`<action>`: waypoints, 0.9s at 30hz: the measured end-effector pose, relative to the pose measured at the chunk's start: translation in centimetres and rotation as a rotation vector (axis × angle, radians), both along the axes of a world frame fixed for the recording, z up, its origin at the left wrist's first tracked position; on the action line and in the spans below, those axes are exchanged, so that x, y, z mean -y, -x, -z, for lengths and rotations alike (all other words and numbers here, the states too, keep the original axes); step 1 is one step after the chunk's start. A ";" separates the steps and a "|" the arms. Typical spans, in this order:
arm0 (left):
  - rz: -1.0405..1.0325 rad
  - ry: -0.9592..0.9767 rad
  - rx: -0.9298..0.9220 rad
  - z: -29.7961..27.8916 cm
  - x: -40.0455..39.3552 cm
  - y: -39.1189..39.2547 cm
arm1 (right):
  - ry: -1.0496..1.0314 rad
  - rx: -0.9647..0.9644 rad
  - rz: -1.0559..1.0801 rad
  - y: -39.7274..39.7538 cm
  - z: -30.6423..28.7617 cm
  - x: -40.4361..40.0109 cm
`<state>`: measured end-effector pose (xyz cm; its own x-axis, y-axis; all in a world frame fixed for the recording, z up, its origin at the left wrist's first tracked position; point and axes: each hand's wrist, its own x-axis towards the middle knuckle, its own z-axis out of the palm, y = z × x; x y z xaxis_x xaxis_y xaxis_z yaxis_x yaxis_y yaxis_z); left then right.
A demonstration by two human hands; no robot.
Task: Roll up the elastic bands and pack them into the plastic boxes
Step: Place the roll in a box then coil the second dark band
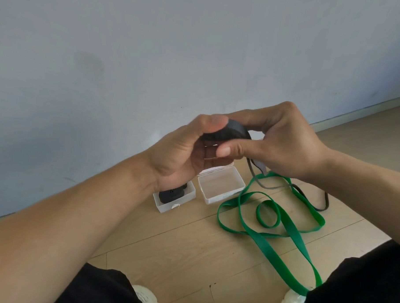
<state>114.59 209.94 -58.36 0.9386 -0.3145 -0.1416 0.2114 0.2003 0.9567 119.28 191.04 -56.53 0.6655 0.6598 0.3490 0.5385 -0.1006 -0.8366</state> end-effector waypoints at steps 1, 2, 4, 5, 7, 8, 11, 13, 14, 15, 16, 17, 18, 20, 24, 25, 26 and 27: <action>-0.007 0.024 -0.004 0.1 -0.1 -0.1 | -0.007 0.005 0.030 0.0 0.0 0.1; -0.016 0.046 -0.017 0.1 0.0 -0.1 | -0.008 0.029 0.071 0.0 -0.1 0.0; -0.026 0.074 -0.058 0.2 0.3 -0.2 | 0.012 0.091 0.142 0.2 0.0 0.0; -0.021 0.077 -0.080 0.2 0.4 -0.2 | 0.031 0.130 0.162 0.2 0.0 0.1; -0.012 0.056 -0.121 0.1 0.3 -0.2 | 0.094 0.269 0.190 0.0 -0.2 0.4; -0.022 0.016 -0.134 0.0 0.3 -0.2 | 0.142 0.353 0.196 -0.1 -0.2 0.6; -0.121 -0.243 -0.105 0.2 0.6 0.1 | 0.247 0.552 0.197 -0.4 -0.4 0.9; -0.185 -0.366 -0.063 0.4 1.3 0.4 | 0.286 0.631 0.213 -0.3 -0.1 0.7; -0.209 -0.400 -0.040 0.5 1.7 0.6 | 0.299 0.646 0.221 -0.2 0.0 0.6; -0.224 -0.420 -0.013 0.5 1.9 0.7 | 0.296 0.638 0.224 -0.2 0.0 0.5; -0.233 -0.425 0.014 0.4 2.0 0.7 | 0.277 0.609 0.226 -0.1 0.1 0.5; -0.233 -0.416 0.041 0.4 2.1 0.7 | 0.246 0.570 0.230 0.0 0.1 0.4; -0.230 -0.397 0.058 0.4 2.0 0.7 | 0.216 0.521 0.228 0.1 0.1 0.3; -0.225 -0.356 0.057 0.4 1.7 0.6 | 0.182 0.383 0.204 0.4 0.0 0.2; -0.218 -0.276 0.021 0.8 1.5 0.4 | 0.131 0.141 0.184 0.7 -0.4 0.2; -0.210 -0.261 0.011 0.8 1.5 0.4 | 0.137 0.147 0.194 0.7 -0.5 0.1; -0.205 -0.245 -0.002 0.8 1.5 0.3 | 0.151 0.174 0.205 0.7 -0.5 0.0; -0.201 -0.230 -0.015 0.8 1.6 0.3 | 0.163 0.203 0.212 0.8 -0.4 -0.1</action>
<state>114.30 208.37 -59.12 0.9761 -0.0810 -0.2018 0.2039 0.0183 0.9788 118.50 191.15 -56.09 0.7213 0.5724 0.3898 0.6456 -0.3521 -0.6776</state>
